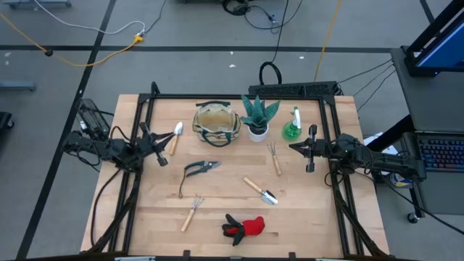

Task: Pick & Place Garden tools in Gardening bag
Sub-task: Put the green spray bottle into the white gardening bag

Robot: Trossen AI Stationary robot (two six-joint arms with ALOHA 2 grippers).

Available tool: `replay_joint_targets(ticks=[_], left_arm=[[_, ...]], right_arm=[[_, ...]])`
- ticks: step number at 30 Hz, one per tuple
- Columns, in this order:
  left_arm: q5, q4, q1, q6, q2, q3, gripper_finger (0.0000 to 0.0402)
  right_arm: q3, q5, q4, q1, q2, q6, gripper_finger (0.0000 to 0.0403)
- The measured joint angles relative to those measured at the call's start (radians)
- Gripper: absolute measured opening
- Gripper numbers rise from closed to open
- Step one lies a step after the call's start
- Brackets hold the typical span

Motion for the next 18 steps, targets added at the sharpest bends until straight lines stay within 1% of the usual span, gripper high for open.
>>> replay_joint_targets(ticks=[3, 7, 9, 13, 18], left_arm=[[-0.016, 0.033, 0.0, -0.009, 0.0, 0.0, 0.0031], [-0.106, 0.088, 0.0, -0.016, 0.0, 0.0, 0.0031], [-0.132, 0.118, 0.0, -0.029, 0.0, 0.0, 0.0031], [-0.128, 0.153, 0.0, -0.074, 0.0, 0.0, 0.0031], [-0.127, 0.159, 0.0, -0.209, 0.0, 0.0, 0.0031]], right_arm=[[0.0, 0.0, 0.0, 0.0, 0.0, 0.0, 0.0], [0.0, 0.0, 0.0, 0.0, 0.0, 0.0, 0.0], [0.0, 0.0, 0.0, 0.0, 0.0, 0.0, 0.0], [0.0, 0.0, 0.001, 0.0, 0.0, -0.001, 0.0], [0.0, 0.004, 0.02, 0.0, 0.0, -0.001, 0.0]])
